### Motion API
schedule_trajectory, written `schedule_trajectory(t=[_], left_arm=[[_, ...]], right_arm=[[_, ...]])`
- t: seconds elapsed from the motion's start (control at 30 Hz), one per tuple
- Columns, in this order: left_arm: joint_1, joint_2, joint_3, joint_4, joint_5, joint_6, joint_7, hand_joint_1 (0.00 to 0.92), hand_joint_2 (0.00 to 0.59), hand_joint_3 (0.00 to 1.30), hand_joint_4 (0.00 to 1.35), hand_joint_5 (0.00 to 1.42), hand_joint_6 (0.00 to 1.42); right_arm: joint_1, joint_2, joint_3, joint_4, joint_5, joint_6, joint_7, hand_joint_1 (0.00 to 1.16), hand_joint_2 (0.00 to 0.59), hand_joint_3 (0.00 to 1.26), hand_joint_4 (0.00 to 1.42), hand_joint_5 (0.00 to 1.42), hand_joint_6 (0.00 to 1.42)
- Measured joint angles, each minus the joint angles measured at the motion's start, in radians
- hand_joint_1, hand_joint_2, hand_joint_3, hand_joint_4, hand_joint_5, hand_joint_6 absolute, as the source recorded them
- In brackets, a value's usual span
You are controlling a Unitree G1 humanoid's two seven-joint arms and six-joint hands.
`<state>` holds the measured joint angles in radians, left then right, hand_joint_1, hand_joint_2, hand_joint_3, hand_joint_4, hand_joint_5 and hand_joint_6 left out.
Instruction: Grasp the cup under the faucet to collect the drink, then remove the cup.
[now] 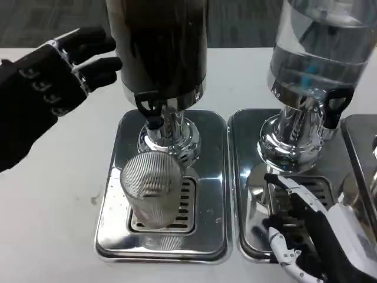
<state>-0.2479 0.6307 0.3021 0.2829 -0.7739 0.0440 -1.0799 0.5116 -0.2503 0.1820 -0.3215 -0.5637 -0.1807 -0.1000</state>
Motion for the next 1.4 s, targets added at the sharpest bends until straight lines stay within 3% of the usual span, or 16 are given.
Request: schedule_trajectory(t=[0.23,0.7,1.13,1.4], left_arm=[[-0.066,-0.004,-0.006,0.072,0.004,0.104,-0.063,0.0,0.023,0.2,0.09,0.12,0.06],[-0.142,-0.011,-0.024,0.085,0.043,0.208,-0.141,0.0,0.029,0.24,0.13,0.16,0.08],[-0.198,-0.018,-0.081,0.122,0.119,0.237,-0.17,0.0,0.034,0.21,0.09,0.14,0.08],[-0.233,-0.049,-0.099,0.138,0.161,0.225,-0.194,0.0,0.035,0.2,0.08,0.13,0.08]], right_arm=[[0.002,0.0,-0.002,0.001,0.003,0.0,0.0,0.51,0.58,0.16,0.1,0.07,0.28],[0.003,0.007,-0.003,0.002,0.004,0.0,0.0,0.5,0.58,0.16,0.1,0.07,0.27],[0.003,0.009,-0.011,0.003,0.01,0.0,0.0,0.49,0.584,0.16,0.1,0.07,0.27],[0.009,0.014,-0.014,0.003,0.012,0.003,0.0,0.49,0.585,0.16,0.1,0.07,0.28]])
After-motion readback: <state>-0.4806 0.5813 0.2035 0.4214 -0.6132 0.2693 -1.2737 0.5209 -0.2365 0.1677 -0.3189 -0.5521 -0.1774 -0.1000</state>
